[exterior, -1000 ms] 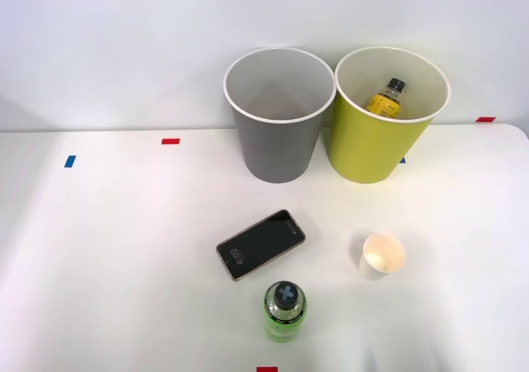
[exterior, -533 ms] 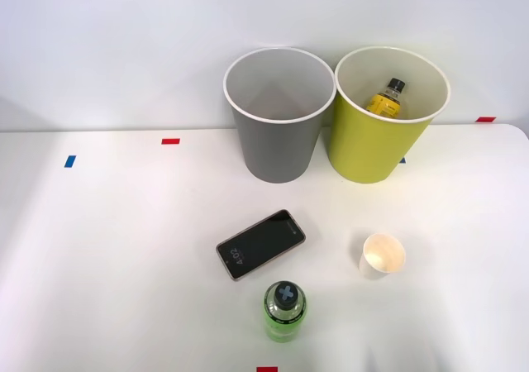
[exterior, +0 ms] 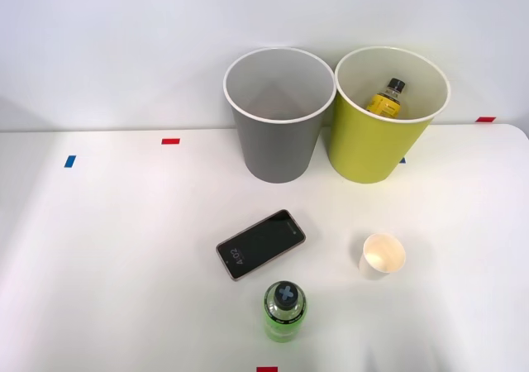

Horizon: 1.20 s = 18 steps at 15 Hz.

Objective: Put cans in the gray bin, plastic bottles in the light green bin

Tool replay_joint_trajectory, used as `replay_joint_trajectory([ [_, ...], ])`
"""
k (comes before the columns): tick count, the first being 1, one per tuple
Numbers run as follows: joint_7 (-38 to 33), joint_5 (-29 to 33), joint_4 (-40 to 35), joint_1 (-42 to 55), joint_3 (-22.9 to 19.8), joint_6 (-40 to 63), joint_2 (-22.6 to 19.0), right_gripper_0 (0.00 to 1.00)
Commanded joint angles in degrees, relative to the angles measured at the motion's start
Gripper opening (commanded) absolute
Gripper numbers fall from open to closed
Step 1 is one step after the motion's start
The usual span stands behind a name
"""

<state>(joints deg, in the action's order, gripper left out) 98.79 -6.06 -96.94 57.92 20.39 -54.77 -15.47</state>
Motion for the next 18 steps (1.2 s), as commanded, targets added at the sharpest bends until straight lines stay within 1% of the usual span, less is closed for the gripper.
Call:
replay_joint_trajectory([
  [1,0.0,0.0,0.0,0.0,0.0,0.0,0.0,1.00],
  [18,0.0,0.0,0.0,0.0,0.0,0.0,0.0,1.00],
])
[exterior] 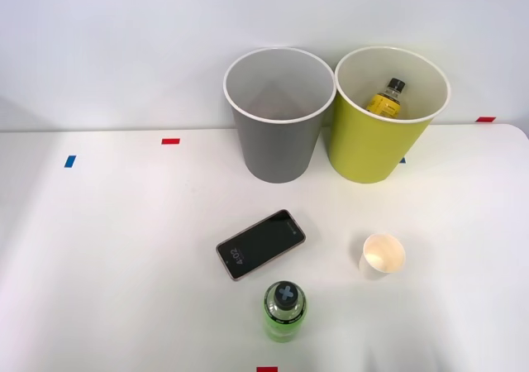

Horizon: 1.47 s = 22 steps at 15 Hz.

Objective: Put cans in the gray bin, plastic bottles in the light green bin

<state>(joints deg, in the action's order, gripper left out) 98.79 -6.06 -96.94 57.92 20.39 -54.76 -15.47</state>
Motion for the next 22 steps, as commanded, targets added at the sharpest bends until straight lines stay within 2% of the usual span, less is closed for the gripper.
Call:
replay_joint_trajectory([
  [1,0.0,0.0,0.0,0.0,0.0,0.0,0.0,1.00],
  [22,0.0,0.0,0.0,0.0,0.0,0.0,0.0,1.00],
])
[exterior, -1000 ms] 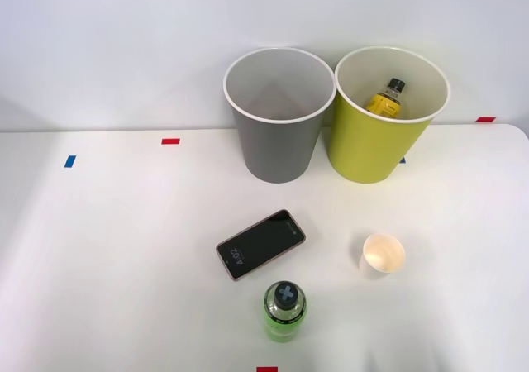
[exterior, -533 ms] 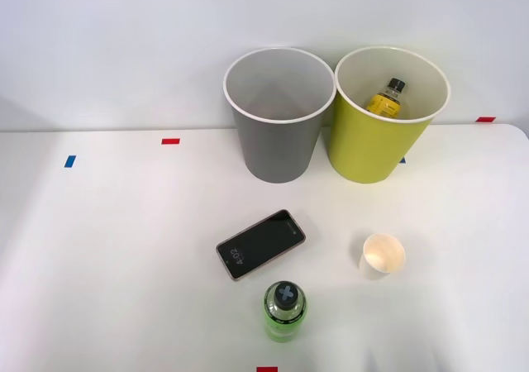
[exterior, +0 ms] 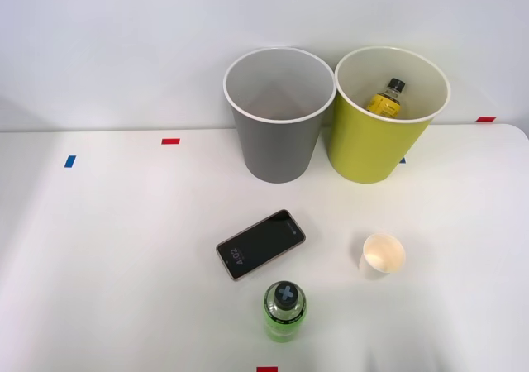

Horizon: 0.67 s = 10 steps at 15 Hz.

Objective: Put cans in the gray bin, plastic bottles in the light green bin

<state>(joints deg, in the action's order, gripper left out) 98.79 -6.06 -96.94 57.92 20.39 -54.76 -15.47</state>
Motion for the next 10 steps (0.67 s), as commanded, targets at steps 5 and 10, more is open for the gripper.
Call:
replay_joint_trajectory([
  [5,0.0,0.0,0.0,0.0,0.0,0.0,0.0,1.00],
  [10,0.0,0.0,0.0,0.0,0.0,0.0,0.0,1.00],
])
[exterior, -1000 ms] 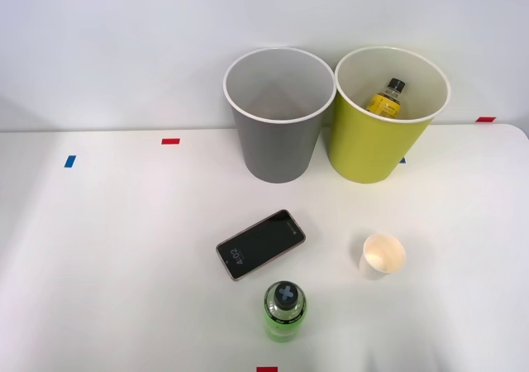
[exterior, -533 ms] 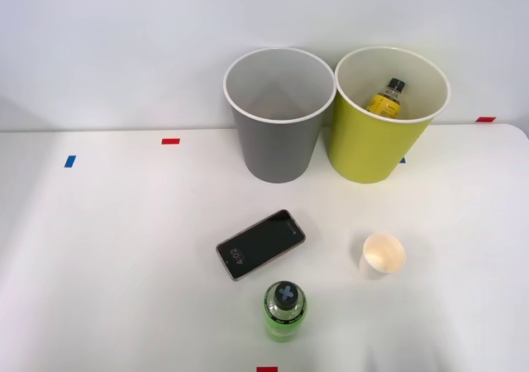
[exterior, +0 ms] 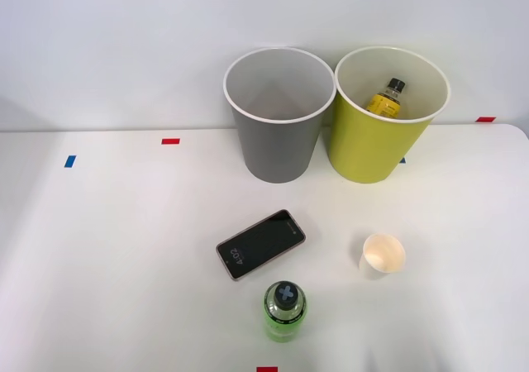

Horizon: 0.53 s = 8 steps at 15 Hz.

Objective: Put cans in the gray bin, plastic bottles in the light green bin

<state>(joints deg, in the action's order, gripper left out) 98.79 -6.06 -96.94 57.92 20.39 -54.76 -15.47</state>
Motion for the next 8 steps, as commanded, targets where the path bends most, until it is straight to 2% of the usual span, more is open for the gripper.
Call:
replay_joint_trajectory([
  [1,0.0,0.0,0.0,0.0,0.0,0.0,0.0,1.00],
  [8,0.0,0.0,0.0,0.0,0.0,0.0,0.0,1.00],
])
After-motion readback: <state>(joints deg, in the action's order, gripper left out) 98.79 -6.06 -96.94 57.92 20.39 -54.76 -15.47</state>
